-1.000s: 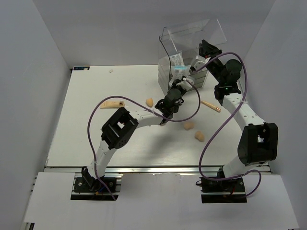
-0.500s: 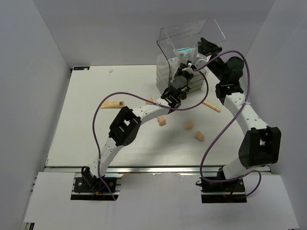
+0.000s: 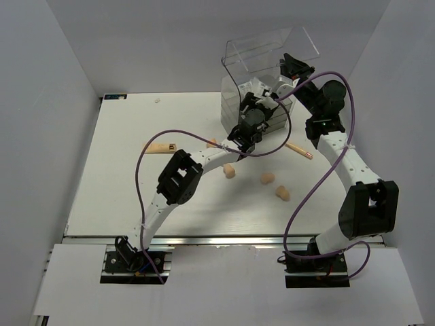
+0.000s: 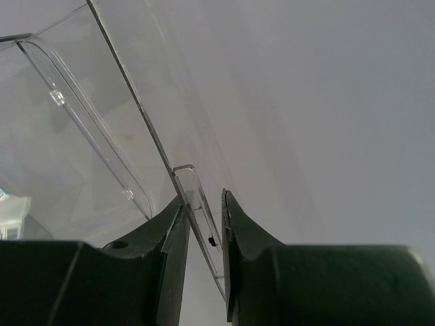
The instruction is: Organize the makeup
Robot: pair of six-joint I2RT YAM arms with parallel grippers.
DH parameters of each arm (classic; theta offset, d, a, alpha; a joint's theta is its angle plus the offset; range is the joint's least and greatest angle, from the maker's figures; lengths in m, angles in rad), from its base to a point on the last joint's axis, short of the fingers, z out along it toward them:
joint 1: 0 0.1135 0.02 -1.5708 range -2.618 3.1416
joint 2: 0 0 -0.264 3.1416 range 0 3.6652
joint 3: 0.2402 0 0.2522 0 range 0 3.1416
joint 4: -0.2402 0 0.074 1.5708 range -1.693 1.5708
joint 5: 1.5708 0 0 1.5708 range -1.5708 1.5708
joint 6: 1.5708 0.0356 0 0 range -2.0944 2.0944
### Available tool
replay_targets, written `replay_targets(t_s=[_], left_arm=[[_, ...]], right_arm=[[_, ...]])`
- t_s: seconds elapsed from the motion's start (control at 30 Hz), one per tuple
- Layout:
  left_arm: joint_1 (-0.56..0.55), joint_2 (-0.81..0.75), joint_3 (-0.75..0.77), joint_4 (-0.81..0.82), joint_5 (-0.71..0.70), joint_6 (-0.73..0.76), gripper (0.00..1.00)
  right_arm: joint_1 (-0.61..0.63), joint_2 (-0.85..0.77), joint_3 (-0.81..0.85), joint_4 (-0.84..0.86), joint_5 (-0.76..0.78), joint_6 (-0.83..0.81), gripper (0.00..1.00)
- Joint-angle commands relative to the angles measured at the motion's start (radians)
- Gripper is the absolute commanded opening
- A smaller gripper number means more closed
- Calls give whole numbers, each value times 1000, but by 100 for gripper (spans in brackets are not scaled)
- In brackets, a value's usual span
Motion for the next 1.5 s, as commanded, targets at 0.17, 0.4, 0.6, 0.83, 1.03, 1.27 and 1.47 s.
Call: replay_targets(t_s=[0.17,0.4,0.6,0.83,1.03,1.27,1.47], left_arm=[[-89,-302,-220,53,55,-29,30],[-147,-585,-518,-47,69,-176,0],[-153,-848,-770,-211,71,-392,0],[-129,-1019,-964,-405,-116,-593,21],[88,-1103,-960,-643,91,-937,62],[210,-1200,-1047,-610,189,-1043,69],[253,-1227,-1087,-590,216,-1099,73]], right_arm=[[22,-59,33,81,-9,96,27],[22,-55,35,81,-3,97,27],[23,-56,33,57,-12,99,27],[23,-84,4,-14,-30,85,27],[23,-168,-110,-233,-93,-2,28],[22,-245,-299,-325,-79,-62,32],[23,-217,-333,-385,-52,-96,54]])
